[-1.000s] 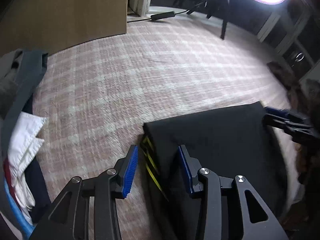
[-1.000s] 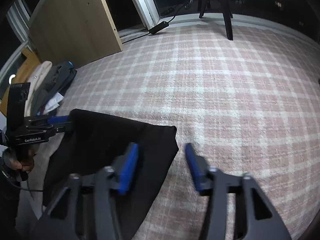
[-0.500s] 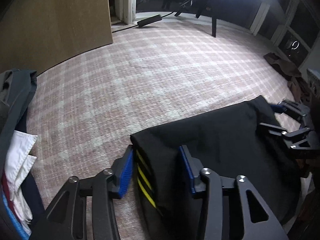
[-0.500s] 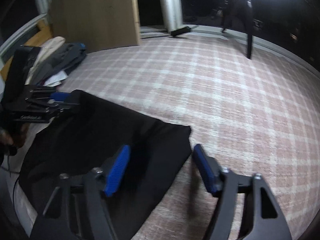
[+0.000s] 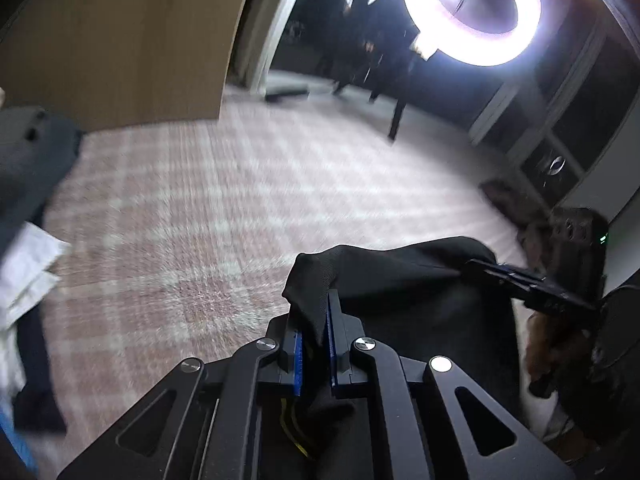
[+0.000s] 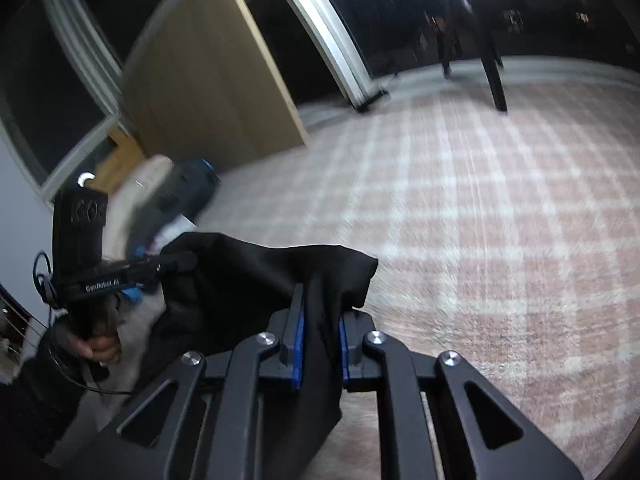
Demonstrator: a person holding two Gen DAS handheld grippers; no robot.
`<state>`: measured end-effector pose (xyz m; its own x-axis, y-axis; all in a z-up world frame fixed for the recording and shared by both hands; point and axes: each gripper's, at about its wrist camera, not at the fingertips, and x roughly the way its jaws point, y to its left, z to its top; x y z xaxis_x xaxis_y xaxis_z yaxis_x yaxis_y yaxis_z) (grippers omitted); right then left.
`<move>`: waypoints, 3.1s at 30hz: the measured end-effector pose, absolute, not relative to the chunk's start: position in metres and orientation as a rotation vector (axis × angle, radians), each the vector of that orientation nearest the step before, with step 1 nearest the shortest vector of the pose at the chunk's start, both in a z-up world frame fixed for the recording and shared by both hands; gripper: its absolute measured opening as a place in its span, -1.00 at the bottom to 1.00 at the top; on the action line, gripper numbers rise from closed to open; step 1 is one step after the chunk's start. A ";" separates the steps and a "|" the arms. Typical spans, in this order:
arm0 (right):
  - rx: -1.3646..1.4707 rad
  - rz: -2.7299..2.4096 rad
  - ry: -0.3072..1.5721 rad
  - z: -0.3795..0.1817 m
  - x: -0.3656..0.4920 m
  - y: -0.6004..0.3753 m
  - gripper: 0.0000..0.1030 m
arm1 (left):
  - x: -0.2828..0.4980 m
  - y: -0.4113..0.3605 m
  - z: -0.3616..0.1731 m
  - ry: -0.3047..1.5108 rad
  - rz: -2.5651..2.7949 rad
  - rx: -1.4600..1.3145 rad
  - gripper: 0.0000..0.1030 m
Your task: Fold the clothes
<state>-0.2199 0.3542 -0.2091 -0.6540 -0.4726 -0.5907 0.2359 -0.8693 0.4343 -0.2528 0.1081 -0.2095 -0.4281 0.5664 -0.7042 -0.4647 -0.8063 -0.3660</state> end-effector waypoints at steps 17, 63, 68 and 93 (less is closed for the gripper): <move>0.403 -2.460 -0.090 -0.023 -0.119 0.196 -0.76 | -0.096 -0.053 -0.018 -0.104 2.593 -0.741 -0.85; 0.884 -2.465 -0.187 -0.092 -0.445 -0.044 0.18 | -0.407 -0.250 -0.101 -0.021 2.555 -1.045 -0.50; 0.972 -2.420 0.048 -0.129 -0.445 -0.079 0.16 | -0.408 -0.273 -0.149 -0.080 2.605 -1.238 -0.50; 1.098 -2.538 -0.010 -0.091 -0.256 -0.008 0.29 | -0.289 -0.280 -0.103 -0.041 2.752 -1.182 -0.06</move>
<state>-0.2561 -0.0075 -0.0909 -0.6258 -0.3398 -0.7021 0.3340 -0.9302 0.1525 -0.2891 -0.2796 -0.1029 -0.6795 0.1452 -0.7191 -0.1235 -0.9889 -0.0829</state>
